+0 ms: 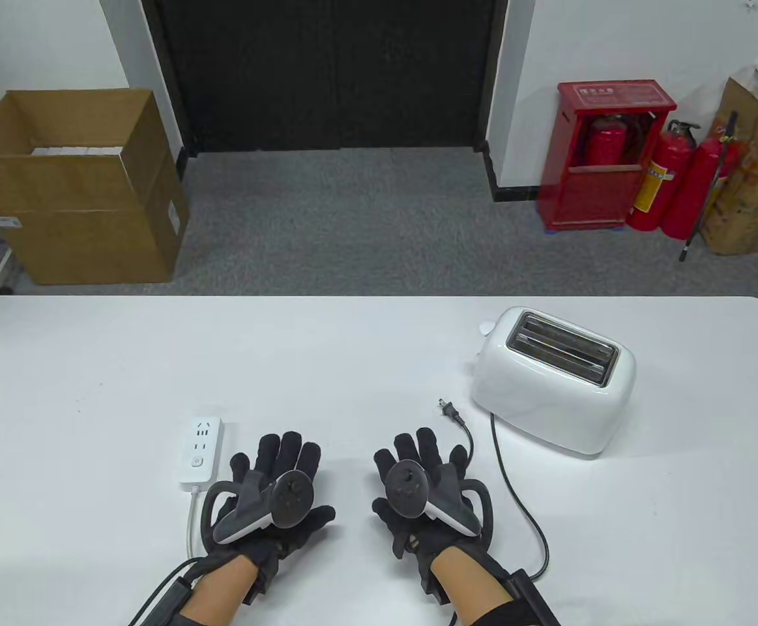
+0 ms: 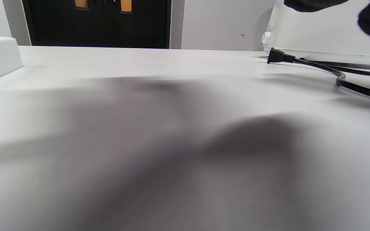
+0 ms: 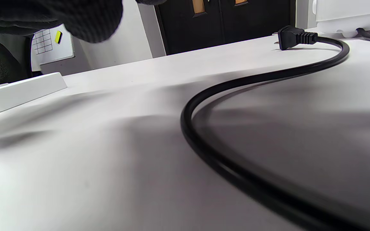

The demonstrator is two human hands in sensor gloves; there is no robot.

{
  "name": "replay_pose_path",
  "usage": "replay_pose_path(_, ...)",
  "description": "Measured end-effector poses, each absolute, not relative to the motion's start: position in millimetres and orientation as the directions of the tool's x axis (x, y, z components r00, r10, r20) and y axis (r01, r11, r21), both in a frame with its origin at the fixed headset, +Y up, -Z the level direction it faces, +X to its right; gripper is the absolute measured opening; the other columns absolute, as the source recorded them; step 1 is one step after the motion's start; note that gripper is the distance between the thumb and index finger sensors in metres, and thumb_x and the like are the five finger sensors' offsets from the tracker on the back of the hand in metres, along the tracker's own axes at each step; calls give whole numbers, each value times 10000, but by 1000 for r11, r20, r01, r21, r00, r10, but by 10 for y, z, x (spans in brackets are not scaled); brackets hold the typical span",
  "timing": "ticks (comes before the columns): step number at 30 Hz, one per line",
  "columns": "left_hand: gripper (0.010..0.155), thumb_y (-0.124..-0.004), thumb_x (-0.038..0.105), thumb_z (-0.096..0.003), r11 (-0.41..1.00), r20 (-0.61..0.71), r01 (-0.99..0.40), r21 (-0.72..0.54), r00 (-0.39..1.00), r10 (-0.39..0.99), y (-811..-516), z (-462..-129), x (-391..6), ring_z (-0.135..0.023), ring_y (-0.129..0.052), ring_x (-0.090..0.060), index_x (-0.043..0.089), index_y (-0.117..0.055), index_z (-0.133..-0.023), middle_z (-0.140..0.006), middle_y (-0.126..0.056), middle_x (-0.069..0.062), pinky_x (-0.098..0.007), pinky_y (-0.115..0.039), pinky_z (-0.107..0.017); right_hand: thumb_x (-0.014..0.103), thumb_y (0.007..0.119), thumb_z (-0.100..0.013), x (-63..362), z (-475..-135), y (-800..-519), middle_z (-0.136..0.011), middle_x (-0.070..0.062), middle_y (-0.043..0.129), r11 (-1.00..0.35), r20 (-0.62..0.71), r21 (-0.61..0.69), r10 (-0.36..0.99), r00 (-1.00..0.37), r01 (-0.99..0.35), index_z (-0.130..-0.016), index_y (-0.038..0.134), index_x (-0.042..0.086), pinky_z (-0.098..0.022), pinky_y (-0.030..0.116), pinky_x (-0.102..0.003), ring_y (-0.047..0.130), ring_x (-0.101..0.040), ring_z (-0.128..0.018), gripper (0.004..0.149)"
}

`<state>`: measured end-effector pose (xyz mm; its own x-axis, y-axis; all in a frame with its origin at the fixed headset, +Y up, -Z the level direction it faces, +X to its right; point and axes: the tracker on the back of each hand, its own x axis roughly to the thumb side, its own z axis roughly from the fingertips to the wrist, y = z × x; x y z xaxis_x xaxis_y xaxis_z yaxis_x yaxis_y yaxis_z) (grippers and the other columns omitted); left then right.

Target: Plug the toaster into the power strip

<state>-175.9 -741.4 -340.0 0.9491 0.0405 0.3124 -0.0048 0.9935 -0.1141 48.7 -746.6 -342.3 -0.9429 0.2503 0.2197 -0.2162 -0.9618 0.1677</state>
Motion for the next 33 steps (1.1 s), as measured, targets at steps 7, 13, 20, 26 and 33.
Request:
replay_pose_path(7,915,-575,716,-425,994,309,-1,-113,950,36,-7412,-3402,-1763,-1129,-158,-452,287,-162,-1121,-1219,-151,-84,-772,-230,-656,546,676,-441,493,-3430,-7472,-1193,-28,244,-958,213,172,262,-941,-228,-1071,366,351,-619,85,-726,5,-340,-1036,729)
replay_pose_path(13,914,-577,716,-425,994,305,-6,-111,951,40,-7408,-3404,-1775,-1129,-165,-453,289,-166,-1122,-1219,-153,-83,-773,-233,-656,538,682,-440,496,-3437,-7476,-1193,-29,260,-958,215,161,269,-939,-238,-1070,378,346,-624,89,-727,17,-340,-1042,725)
replay_pose_path(20,908,-582,713,-424,997,267,-31,-77,962,51,-7328,-3436,-1897,-1135,-181,-446,294,-181,-1123,-1221,-166,-80,-772,-242,-662,531,694,-438,497,-3443,-7484,-1192,-31,275,-959,224,149,271,-936,-241,-1068,390,342,-627,95,-729,30,-343,-1045,725)
replay_pose_path(26,898,-593,710,-434,993,128,-101,-55,986,107,-7232,-3513,-2222,-1135,-214,-454,299,-196,-1126,-1222,-198,-90,-774,-266,-665,524,700,-437,521,-3446,-7481,-1191,-35,282,-955,218,147,286,-933,-258,-1067,401,336,-626,95,-731,39,-347,-1047,722)
replay_pose_path(33,888,-594,702,-445,979,-58,-181,-90,983,177,-7255,-3617,-2672,-1125,-212,-464,297,-194,-1127,-1216,-185,-103,-770,-277,-665,519,707,-435,578,-3442,-7466,-1189,-40,294,-946,204,135,316,-926,-294,-1066,415,329,-627,101,-734,51,-356,-1049,721)
